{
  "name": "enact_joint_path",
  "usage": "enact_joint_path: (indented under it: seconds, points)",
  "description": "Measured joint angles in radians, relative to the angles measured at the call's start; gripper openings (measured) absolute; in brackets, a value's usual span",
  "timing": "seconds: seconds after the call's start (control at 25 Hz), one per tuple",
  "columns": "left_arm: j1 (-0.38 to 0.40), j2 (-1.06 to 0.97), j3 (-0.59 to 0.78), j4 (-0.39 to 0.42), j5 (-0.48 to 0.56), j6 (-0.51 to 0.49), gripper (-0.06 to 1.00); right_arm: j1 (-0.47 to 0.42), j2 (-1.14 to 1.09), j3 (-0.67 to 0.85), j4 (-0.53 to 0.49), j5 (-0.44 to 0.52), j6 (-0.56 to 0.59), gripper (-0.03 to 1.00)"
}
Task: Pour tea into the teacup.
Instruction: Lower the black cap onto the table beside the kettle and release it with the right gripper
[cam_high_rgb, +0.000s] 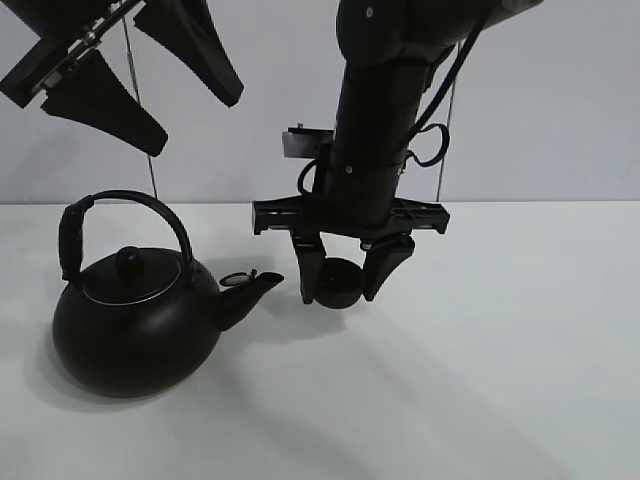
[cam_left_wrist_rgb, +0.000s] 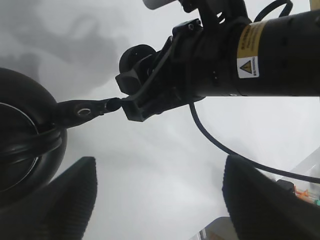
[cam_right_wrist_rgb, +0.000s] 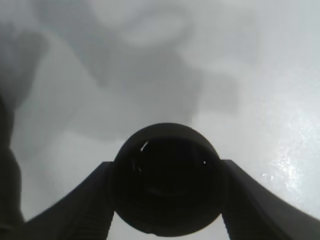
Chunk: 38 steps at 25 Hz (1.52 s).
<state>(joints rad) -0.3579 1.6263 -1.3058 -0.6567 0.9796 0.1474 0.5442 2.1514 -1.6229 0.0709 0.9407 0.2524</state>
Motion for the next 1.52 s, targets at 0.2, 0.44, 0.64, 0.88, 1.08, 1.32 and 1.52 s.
enact_joint_path:
  seconds: [0.2, 0.44, 0.64, 0.88, 1.08, 1.32, 1.52]
  points:
    - [0.000, 0.000, 0.000, 0.000, 0.000, 0.000, 0.51, -0.001, 0.042, -0.006, -0.003, -0.004, 0.026, 0.40]
    - [0.000, 0.000, 0.000, 0.000, -0.001, 0.000, 0.51, -0.011, 0.089, -0.090, -0.003, 0.015, 0.043, 0.40]
    - [0.000, 0.000, 0.000, 0.000, -0.001, 0.000, 0.51, -0.020, 0.128, -0.117, 0.011, 0.058, 0.045, 0.40]
    - [0.000, 0.000, 0.000, 0.000, -0.001, 0.000, 0.51, -0.020, 0.133, -0.118, 0.026, 0.065, 0.037, 0.40]
    - [0.000, 0.000, 0.000, 0.000, -0.001, 0.000, 0.51, -0.020, 0.133, -0.118, 0.026, 0.079, 0.023, 0.40]
    - [0.000, 0.000, 0.000, 0.000, -0.001, 0.000, 0.51, -0.020, 0.133, -0.118, 0.020, 0.082, 0.020, 0.40]
    - [0.000, 0.000, 0.000, 0.000, -0.001, 0.000, 0.51, -0.020, 0.143, -0.121, 0.022, 0.108, -0.005, 0.40]
